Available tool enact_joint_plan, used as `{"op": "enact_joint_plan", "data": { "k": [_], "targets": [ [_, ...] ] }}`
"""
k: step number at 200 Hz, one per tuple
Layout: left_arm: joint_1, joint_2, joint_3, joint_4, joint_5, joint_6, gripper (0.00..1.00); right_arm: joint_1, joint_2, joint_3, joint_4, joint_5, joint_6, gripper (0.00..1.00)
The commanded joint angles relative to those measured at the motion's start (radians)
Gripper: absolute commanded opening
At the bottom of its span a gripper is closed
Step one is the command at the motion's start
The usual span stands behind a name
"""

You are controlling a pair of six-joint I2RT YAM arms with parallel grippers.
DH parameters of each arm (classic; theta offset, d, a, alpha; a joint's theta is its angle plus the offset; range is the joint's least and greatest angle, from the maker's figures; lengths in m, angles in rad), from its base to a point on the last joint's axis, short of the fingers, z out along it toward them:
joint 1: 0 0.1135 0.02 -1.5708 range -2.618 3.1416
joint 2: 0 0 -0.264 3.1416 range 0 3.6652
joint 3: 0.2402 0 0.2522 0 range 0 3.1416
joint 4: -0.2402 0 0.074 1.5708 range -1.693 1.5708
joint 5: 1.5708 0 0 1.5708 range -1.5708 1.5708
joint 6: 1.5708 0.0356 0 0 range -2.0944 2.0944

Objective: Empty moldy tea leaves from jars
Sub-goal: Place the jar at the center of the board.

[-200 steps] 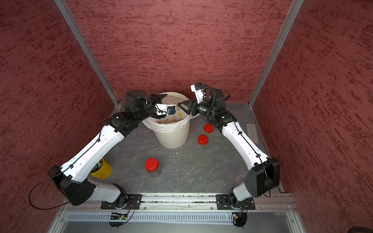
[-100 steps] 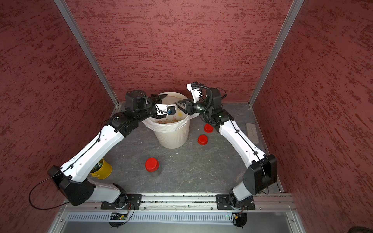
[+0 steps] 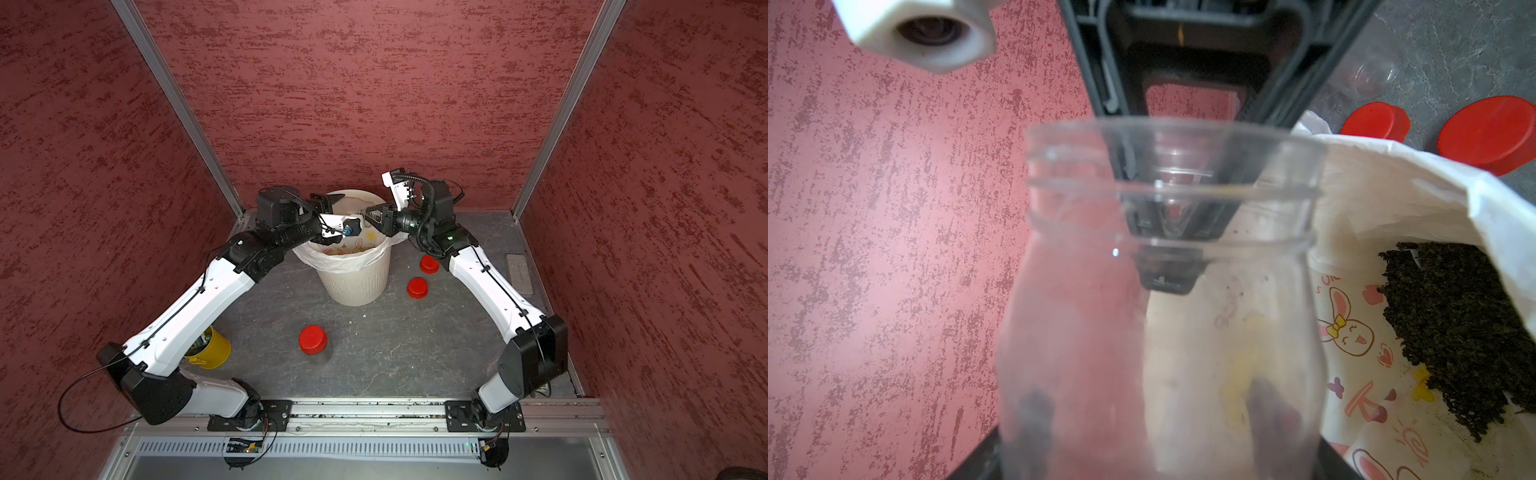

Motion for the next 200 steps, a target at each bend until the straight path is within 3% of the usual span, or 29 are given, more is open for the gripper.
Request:
{"op": "enact_joint_plan", "data": {
  "k": [1,122,200],
  "targets": [
    [-0.002,-0.012,-0.005,0.038,0.009,-0.019,0.72,0.018,0.007,0.045,0.019,-0.044,-0.011,0.23],
    [-0.007,-0.012,-0.012,0.048,-0.003,-0.017,0.74,0.027,0.025,0.073,0.000,-0.097,0.012,0.00],
    [0.014,-0.014,-0.025,0.073,-0.022,-0.035,0.85,0.032,-0.029,0.055,-0.024,-0.079,0.004,0.00]
  ]
}}
